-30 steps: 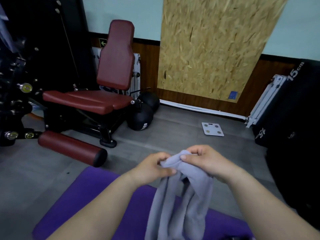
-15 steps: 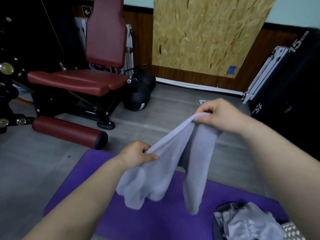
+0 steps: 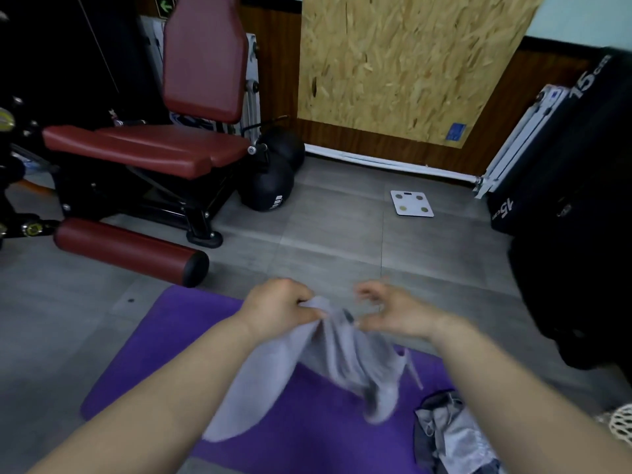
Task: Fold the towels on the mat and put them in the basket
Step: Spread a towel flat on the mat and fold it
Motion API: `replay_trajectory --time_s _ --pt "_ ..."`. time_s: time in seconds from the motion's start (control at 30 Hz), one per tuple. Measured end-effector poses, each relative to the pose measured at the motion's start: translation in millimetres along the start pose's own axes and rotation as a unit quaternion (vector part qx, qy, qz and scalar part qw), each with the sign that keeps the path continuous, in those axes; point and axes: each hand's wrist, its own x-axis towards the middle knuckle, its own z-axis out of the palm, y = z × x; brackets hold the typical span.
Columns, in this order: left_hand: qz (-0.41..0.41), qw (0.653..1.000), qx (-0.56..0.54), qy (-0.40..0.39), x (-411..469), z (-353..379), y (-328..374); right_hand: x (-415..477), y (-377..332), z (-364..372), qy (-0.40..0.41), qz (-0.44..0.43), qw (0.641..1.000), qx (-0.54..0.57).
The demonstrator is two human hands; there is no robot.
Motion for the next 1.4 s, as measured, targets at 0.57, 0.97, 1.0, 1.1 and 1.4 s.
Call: replay_trajectory --time_s 0.57,0.97,1.0,1.1,1.4 --pt "-0.146 0.947 -0.283 -0.047 -75 52 -13 -5 12 18 0.053 -0.165 0.971 0.167" --pt "-0.122 0.917 -0.376 0.053 -76 1 -67 19 29 45 -0.013 -0.097 0.994 -0.058" --pt "-0.109 0.921 -0.372 0.047 -72 -7 -80 26 25 54 -0.036 -0.087 0.991 -0.095" --pt "-0.076 0.945 -0.319 -0.005 -61 -23 -132 52 22 94 -0.112 -0.031 0.966 -0.231" --pt "-0.137 0.972 -0.099 -0.164 -44 -24 -342 119 40 188 -0.163 0.164 0.946 -0.227"
